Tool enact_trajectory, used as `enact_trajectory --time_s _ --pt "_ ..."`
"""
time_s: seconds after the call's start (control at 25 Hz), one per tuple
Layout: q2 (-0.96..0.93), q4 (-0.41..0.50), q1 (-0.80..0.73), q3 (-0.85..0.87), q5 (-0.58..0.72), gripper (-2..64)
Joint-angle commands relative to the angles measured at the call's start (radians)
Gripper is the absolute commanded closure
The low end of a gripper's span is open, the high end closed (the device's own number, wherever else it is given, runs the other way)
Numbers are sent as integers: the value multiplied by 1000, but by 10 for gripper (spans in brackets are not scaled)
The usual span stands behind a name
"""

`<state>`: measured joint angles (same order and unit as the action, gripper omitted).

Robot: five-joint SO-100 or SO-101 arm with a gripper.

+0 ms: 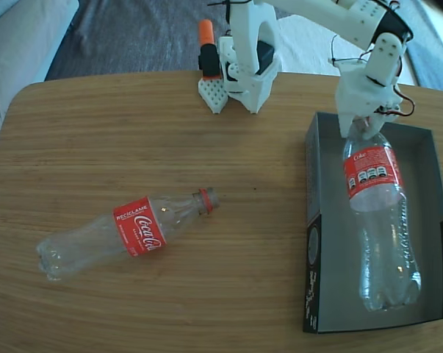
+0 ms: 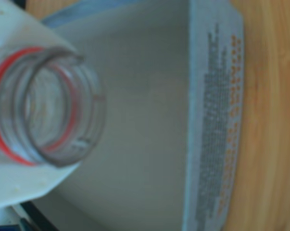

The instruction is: Grasp the bottles and put them in the box.

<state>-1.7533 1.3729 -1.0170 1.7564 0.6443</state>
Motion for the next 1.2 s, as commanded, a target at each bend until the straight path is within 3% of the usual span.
enact_trajectory --time_s 0.0,0.24,0.8,1.16 --pt "-32 -25 6 -5 -69 616" --pt "-32 -26 2 31 -83 616" --pt "-31 -133 -31 118 -72 615" --pt "43 -152 14 92 -71 615"
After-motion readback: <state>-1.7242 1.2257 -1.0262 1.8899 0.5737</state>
